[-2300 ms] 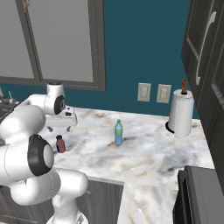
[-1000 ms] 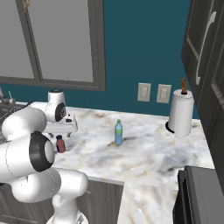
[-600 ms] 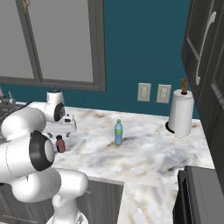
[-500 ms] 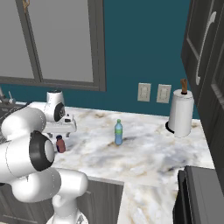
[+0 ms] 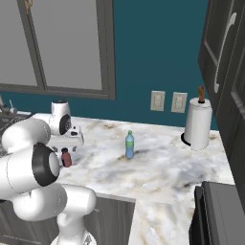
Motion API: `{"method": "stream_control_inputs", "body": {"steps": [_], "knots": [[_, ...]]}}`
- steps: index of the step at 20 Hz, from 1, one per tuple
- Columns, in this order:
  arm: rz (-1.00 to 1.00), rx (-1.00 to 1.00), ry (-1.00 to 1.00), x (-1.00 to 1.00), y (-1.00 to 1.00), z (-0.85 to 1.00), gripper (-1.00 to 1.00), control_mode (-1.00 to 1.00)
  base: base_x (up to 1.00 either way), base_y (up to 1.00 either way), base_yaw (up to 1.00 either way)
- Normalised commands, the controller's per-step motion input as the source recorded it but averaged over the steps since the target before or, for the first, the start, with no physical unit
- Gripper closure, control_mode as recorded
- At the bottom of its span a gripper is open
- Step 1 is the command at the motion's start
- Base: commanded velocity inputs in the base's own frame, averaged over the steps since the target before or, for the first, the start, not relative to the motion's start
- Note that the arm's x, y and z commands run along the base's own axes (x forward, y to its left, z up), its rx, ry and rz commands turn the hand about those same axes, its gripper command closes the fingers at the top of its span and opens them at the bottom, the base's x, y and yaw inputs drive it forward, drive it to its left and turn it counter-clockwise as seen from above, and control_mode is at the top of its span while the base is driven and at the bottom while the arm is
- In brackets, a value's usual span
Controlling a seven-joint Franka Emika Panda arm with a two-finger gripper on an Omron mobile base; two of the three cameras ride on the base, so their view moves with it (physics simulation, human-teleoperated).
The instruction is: Place the drinks on the dining counter in a tight cluster.
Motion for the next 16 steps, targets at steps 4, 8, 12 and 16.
{"method": "stream_control_inputs", "body": {"steps": [4,8,12,16], "knots": [[0.00,0.00,0.00,0.00,0.00,-0.12,-1.00,-1.00,0.00,0.00,0.00],[0.00,0.00,0.00,0.00,0.00,-0.10,-1.00,-1.00,0.00,0.00,0.00],[0.00,0.00,0.00,0.00,0.00,-0.12,-1.00,-1.00,0.00,0.00,0.00],[0.00,0.00,0.00,0.00,0.00,-0.12,-1.00,-1.00,0.00,0.00,0.00]]}}
